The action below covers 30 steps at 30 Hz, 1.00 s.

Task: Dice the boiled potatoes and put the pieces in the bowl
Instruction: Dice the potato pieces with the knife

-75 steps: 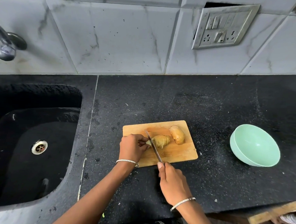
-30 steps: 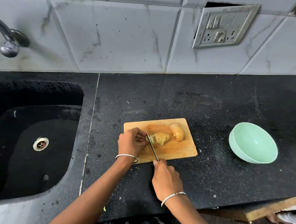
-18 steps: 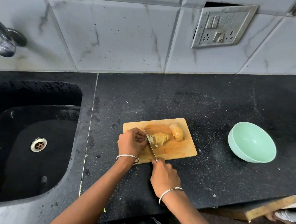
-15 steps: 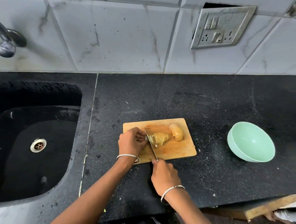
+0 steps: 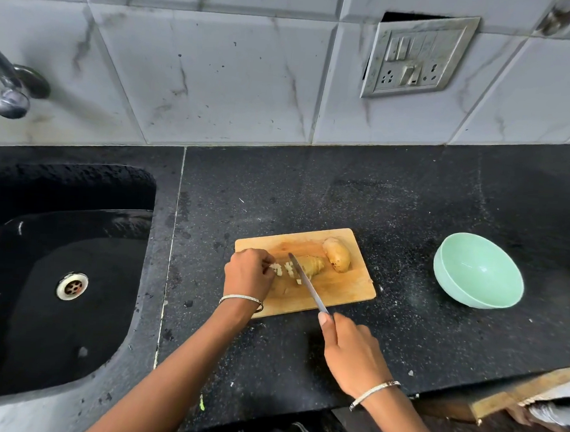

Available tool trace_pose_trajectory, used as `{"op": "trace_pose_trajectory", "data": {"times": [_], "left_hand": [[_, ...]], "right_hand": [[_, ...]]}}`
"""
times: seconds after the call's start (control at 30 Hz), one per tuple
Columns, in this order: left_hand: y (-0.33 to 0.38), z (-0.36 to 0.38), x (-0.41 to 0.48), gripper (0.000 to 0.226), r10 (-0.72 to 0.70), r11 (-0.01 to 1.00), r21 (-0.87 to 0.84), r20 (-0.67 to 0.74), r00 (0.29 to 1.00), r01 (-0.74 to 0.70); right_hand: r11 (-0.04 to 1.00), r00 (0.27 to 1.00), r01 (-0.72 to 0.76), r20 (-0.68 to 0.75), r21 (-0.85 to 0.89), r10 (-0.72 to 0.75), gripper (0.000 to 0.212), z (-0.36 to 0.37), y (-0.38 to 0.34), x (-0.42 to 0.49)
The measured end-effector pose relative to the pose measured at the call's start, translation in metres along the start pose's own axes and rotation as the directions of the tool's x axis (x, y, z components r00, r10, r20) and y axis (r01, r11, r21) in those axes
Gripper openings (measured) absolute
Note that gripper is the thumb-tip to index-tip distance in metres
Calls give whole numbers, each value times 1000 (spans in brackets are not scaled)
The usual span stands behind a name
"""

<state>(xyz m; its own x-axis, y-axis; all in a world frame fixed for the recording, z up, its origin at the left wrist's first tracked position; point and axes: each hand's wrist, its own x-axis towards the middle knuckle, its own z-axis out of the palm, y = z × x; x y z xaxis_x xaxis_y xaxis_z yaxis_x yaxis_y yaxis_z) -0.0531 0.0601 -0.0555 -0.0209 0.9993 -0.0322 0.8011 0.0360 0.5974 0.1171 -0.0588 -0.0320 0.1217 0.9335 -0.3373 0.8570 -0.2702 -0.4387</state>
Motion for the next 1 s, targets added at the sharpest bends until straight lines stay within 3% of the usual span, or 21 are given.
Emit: {"op": "trace_pose_trajectory", "data": {"times": [0.3, 0.5, 0.67, 0.8, 1.0], "left_hand": [[8, 4, 6, 34, 160, 978, 111, 126, 979, -174], [8, 5, 8, 15, 180, 976, 105, 114, 977, -192], [4, -2, 10, 7, 171, 964, 180, 143, 975, -196], [1, -11, 13, 16, 143, 967, 195, 108, 984, -162], [-3, -17, 15, 24, 63, 993, 92, 104, 993, -72]], "right_hand": [[976, 995, 18, -94, -218, -39, 40, 2, 4, -14], [967, 996, 14, -85, -255, -37, 43, 6, 7, -16], [984, 998, 35, -38, -173, -43, 39, 8, 9, -12], [995, 998, 65, -17, -77, -66, 37, 10, 7, -10], [986, 995, 26, -94, -167, -42, 41, 7, 10, -10]]}}
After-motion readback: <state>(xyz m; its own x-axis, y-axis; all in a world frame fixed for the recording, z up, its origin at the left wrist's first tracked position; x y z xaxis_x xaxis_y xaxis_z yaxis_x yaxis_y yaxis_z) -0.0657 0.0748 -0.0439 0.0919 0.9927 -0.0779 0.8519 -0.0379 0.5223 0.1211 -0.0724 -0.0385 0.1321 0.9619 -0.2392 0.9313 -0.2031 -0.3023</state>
